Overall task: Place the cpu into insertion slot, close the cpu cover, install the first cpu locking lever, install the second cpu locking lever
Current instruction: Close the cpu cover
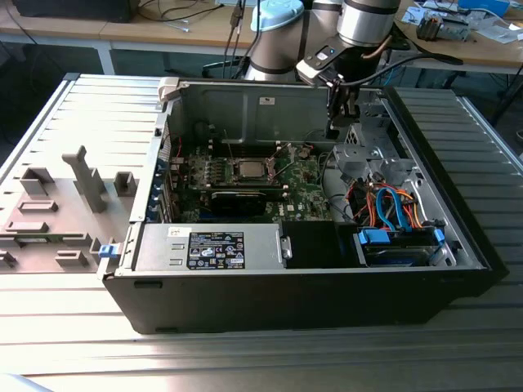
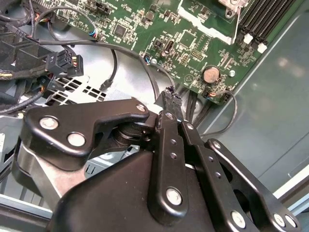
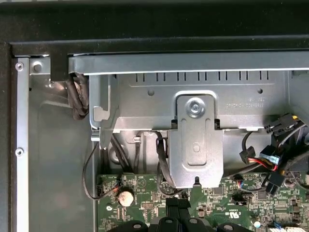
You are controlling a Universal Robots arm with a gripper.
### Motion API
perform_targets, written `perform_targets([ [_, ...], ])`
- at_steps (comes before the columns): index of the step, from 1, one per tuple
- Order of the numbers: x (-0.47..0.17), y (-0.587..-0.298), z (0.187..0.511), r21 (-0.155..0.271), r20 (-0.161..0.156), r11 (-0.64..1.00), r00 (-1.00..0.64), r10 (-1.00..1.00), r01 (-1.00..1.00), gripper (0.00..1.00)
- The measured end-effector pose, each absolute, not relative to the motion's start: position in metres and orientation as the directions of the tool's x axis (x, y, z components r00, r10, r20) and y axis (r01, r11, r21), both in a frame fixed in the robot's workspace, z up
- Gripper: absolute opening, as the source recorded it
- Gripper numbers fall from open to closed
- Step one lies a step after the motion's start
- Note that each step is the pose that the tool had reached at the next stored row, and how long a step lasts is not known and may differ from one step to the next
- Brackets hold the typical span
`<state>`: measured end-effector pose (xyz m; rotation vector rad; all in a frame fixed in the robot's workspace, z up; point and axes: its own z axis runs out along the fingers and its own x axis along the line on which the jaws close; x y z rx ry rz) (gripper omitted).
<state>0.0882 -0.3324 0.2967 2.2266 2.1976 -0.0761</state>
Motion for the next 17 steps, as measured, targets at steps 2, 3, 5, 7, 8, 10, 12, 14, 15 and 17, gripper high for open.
perform_targets([
  [2, 0.090, -0.332, 0.297, -0.025, -0.043, -0.014, 0.013, 0.999, 1.000, 0.11],
  [3, 0.091, -0.332, 0.297, -0.025, -0.043, -0.014, 0.013, 0.999, 1.000, 0.11],
  [5, 0.093, -0.332, 0.297, -0.025, -0.043, -0.014, 0.013, 0.999, 1.000, 0.11],
  [7, 0.096, -0.332, 0.297, -0.025, -0.043, -0.014, 0.013, 0.999, 1.000, 0.11],
  [8, 0.097, -0.332, 0.296, -0.025, -0.043, -0.014, 0.013, 0.999, 1.000, 0.11],
  [10, 0.099, -0.332, 0.296, -0.025, -0.043, -0.014, 0.013, 0.999, 1.000, 0.11],
  [12, 0.101, -0.332, 0.296, -0.025, -0.043, -0.014, 0.013, 0.999, 1.000, 0.11],
  [14, 0.103, -0.332, 0.296, -0.025, -0.044, -0.014, 0.013, 0.999, 1.000, 0.11],
  [15, 0.104, -0.332, 0.296, -0.025, -0.044, -0.014, 0.013, 0.999, 1.000, 0.11],
  [17, 0.106, -0.332, 0.296, -0.025, -0.043, -0.014, 0.013, 0.999, 1.000, 0.11],
])
